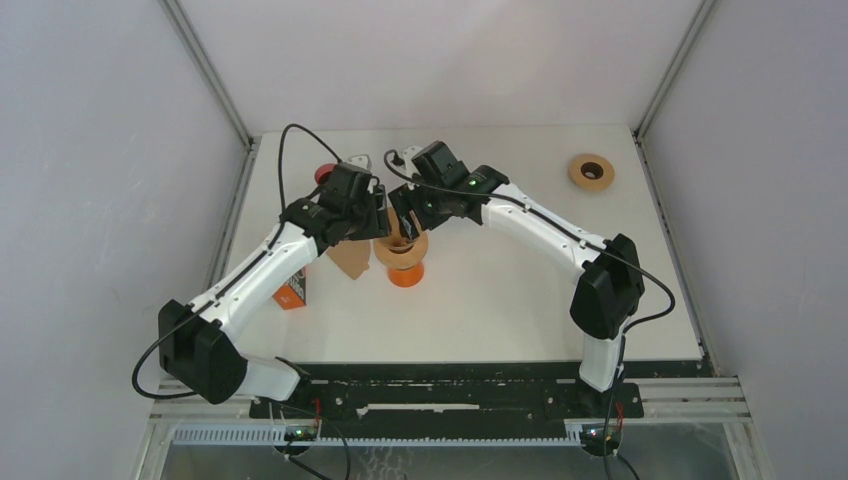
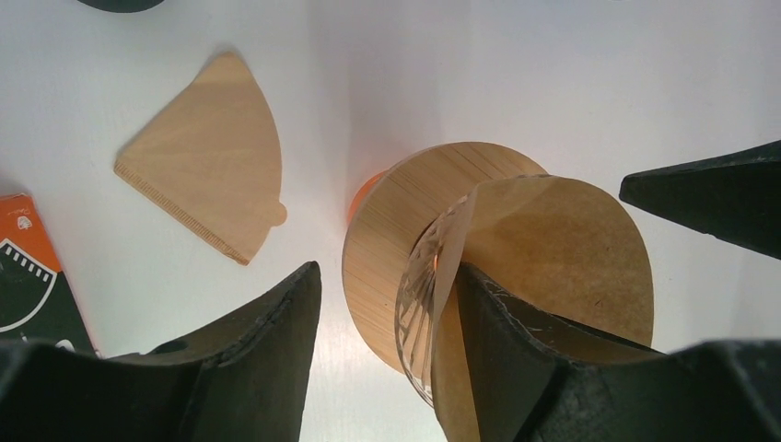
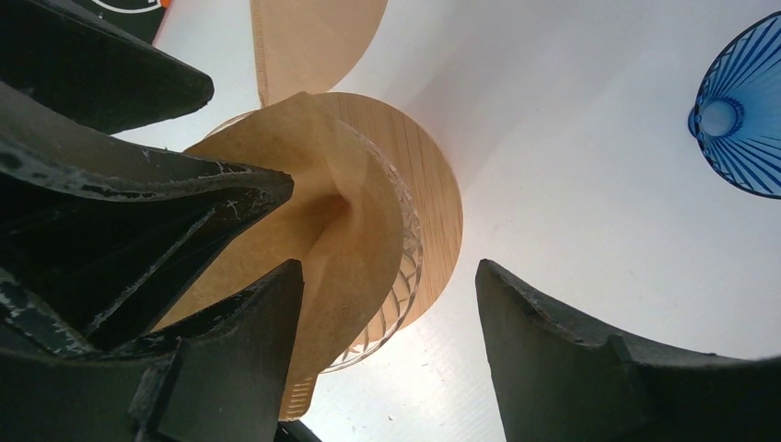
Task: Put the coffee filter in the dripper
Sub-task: Place the coffee filter in the coffee dripper.
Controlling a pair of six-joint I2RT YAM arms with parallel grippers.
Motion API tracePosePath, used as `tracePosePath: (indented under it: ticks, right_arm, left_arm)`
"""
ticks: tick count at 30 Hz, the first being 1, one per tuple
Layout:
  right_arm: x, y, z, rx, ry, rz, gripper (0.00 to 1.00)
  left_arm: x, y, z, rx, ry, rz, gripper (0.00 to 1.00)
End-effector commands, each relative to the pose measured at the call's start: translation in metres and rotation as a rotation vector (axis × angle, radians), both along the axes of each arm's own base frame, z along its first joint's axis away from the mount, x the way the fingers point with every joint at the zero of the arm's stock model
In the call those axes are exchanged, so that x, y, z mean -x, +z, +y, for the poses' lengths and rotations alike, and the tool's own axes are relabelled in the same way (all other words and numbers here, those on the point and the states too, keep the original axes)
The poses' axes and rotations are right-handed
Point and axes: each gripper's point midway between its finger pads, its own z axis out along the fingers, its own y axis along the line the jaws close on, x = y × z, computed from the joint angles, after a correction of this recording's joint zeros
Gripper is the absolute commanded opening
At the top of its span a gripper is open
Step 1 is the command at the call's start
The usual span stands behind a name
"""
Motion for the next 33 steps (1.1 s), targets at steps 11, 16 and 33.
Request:
tracePosePath:
  ticks: [11,16,33]
  right_arm:
    - [-0.007,0.032,0.003,-0.053,-0.003,-0.087,0.78]
    - [-0.008,0.013,-0.005,-0.007,-0.020,-0.068,0.78]
    - [-0.010,-0.019,-0.010,0.050,-0.031,-0.028,0.77]
  left_arm:
    - [-0.003,0.010,0.002,0.013,0.005,-0.041,0.62]
    - [-0.001,-0.002,0.004,-0.013,0.010,-0.009,0.61]
    - [0.003,-0.025,0.013,-0.064,0.029,0.036,0.58]
